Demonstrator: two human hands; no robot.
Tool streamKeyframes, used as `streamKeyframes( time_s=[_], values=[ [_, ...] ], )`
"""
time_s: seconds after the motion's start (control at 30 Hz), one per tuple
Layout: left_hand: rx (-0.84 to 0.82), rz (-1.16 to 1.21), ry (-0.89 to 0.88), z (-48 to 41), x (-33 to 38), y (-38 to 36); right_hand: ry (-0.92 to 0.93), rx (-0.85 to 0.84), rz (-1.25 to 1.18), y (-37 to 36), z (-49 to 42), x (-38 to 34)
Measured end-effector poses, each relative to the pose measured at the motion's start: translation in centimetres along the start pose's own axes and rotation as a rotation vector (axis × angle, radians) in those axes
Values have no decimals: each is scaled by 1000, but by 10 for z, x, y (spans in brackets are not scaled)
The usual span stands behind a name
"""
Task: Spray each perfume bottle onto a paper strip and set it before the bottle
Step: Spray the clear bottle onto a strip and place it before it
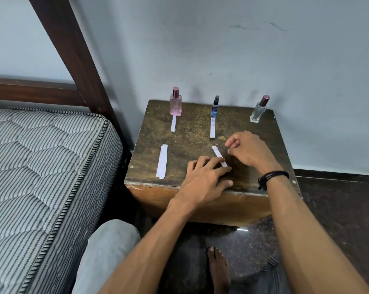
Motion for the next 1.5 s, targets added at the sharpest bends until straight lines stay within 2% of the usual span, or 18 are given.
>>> streamKeyframes(
  time_s=[0.27, 0.33, 0.47, 0.6, 0.83, 1.13, 1.27, 1.5],
  values=[
    [50, 50, 24, 0, -4, 3, -73, 68, -117, 16, -1, 11],
    [53, 75, 32, 0, -6, 3, -97, 148, -239, 23, -2, 16],
    [42, 112, 45, -1, -5, 3, -210, 277, -653, 35, -15, 38],
    [7, 116, 14, -3, 1, 2, -288, 247, -862, 39, -40, 53],
    [6, 156, -27, -8, 6, -3, -217, 151, -771, 35, -85, 41],
    [13, 211, -43, -24, 12, -15, -159, 351, -608, 44, -89, 40],
    [22, 198, -51, -31, 14, -20, -157, 368, -765, 40, -57, 48],
    [46, 210, -55, -41, 16, -19, -208, 157, -1160, 45, 7, 41]
  ],
)
Point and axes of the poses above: each hand's wrist, its own z-axis away from the middle knuckle, its own y-axis out of the back of the hand, x = y × z, the point moved 3 cm from there along -z, towards the middle knuckle, and after that the axes turned 15 degrees about -y, right-handed, at the moved point
